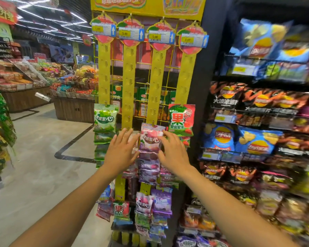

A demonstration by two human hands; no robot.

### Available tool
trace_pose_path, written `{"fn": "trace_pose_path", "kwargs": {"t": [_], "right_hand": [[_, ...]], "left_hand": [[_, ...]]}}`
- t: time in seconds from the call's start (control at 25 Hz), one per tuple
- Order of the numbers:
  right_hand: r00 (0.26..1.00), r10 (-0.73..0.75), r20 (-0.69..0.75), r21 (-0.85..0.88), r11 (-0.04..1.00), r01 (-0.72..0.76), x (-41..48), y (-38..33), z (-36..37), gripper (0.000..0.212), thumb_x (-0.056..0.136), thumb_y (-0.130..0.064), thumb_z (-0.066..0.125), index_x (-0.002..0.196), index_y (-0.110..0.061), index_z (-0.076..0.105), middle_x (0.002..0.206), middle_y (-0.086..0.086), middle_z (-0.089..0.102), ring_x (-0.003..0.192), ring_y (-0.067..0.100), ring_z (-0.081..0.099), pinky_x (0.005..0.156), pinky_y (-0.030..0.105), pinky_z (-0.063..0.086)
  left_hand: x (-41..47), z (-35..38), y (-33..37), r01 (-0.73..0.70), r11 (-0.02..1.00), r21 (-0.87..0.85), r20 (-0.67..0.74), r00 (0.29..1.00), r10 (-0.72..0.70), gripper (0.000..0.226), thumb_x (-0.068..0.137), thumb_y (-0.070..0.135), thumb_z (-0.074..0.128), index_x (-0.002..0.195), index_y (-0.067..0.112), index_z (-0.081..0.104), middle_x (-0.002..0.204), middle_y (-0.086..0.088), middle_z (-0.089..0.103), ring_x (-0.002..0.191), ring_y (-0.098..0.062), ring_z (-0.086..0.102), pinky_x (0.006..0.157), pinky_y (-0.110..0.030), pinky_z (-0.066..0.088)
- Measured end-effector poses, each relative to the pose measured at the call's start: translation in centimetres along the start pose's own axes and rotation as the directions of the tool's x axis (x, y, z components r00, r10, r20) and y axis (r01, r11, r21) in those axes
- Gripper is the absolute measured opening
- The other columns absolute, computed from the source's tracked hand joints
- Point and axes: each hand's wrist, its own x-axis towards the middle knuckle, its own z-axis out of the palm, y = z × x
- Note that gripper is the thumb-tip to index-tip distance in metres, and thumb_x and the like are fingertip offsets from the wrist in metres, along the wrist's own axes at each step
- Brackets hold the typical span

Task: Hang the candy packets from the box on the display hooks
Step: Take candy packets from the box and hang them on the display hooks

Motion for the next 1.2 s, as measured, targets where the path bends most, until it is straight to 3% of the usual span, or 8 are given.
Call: {"fn": "trace_pose_path", "kwargs": {"t": [0.24, 0.44, 0.56, 0.72, 0.92, 1.2], "right_hand": [[0.986, 0.164, -0.033, -0.110, 0.980, -0.166, -11.0, 10.4, -7.0, 0.055, 0.093, -0.026, 0.064, 0.147, -0.022, 0.051, 0.161, 0.004, 0.038, 0.151, 0.025, 0.031, 0.117, 0.049, 0.039], [0.944, 0.328, -0.038, -0.216, 0.920, -0.328, -21.4, 19.2, -13.4, 0.055, 0.097, -0.030, 0.062, 0.149, -0.025, 0.047, 0.163, 0.003, 0.033, 0.153, 0.025, 0.026, 0.120, 0.050, 0.035], [0.905, 0.421, -0.067, -0.270, 0.865, -0.422, -28.0, 23.8, -16.9, 0.053, 0.096, -0.031, 0.060, 0.147, -0.024, 0.049, 0.161, 0.003, 0.037, 0.151, 0.026, 0.031, 0.118, 0.051, 0.037], [0.820, 0.567, -0.082, -0.304, 0.769, -0.562, -36.0, 28.3, -20.6, 0.051, 0.097, -0.032, 0.059, 0.146, -0.025, 0.049, 0.160, 0.003, 0.039, 0.149, 0.026, 0.034, 0.116, 0.051, 0.041], [0.708, 0.699, -0.097, -0.315, 0.653, -0.688, -44.2, 32.6, -23.4, 0.054, 0.095, -0.031, 0.061, 0.147, -0.027, 0.049, 0.160, 0.000, 0.038, 0.149, 0.024, 0.035, 0.117, 0.048, 0.040], [0.555, 0.829, -0.065, -0.339, 0.505, -0.794, -51.3, 38.4, -23.1, 0.052, 0.098, -0.033, 0.057, 0.149, -0.028, 0.049, 0.158, 0.002, 0.042, 0.147, 0.024, 0.038, 0.116, 0.048, 0.040]], "left_hand": [[-0.7, 0.3, 15.1, -0.195, 0.976, -0.095, 0.046, 0.979, 0.200, 0.074, 0.101, 0.058, 0.051, 0.164, 0.032, 0.023, 0.173, -0.005, 0.019, 0.161, -0.032, 0.011, 0.126, -0.056, 0.023], [-2.7, 0.7, 29.4, -0.335, 0.922, -0.194, 0.066, 0.933, 0.353, 0.072, 0.096, 0.053, 0.061, 0.159, 0.028, 0.037, 0.167, -0.007, 0.033, 0.157, -0.034, 0.025, 0.121, -0.058, 0.034], [-4.5, 1.0, 37.7, -0.399, 0.879, -0.262, 0.062, 0.902, 0.428, 0.071, 0.097, 0.054, 0.058, 0.160, 0.030, 0.035, 0.168, -0.005, 0.033, 0.157, -0.032, 0.024, 0.123, -0.057, 0.031], [-7.2, 1.6, 47.5, -0.465, 0.812, -0.353, 0.104, 0.843, 0.528, 0.069, 0.104, 0.058, 0.043, 0.164, 0.031, 0.025, 0.173, -0.003, 0.018, 0.161, -0.029, 0.011, 0.128, -0.053, 0.018], [-9.6, 3.0, 57.0, -0.548, 0.717, -0.432, 0.115, 0.754, 0.646, 0.068, 0.103, 0.059, 0.041, 0.163, 0.031, 0.025, 0.172, -0.003, 0.021, 0.160, -0.028, 0.013, 0.127, -0.052, 0.021], [-10.6, 8.3, 65.6, -0.609, 0.614, -0.502, 0.202, 0.608, 0.768, 0.068, 0.105, 0.059, 0.039, 0.164, 0.033, 0.019, 0.174, -0.003, 0.012, 0.161, -0.028, 0.006, 0.129, -0.054, 0.016]]}}
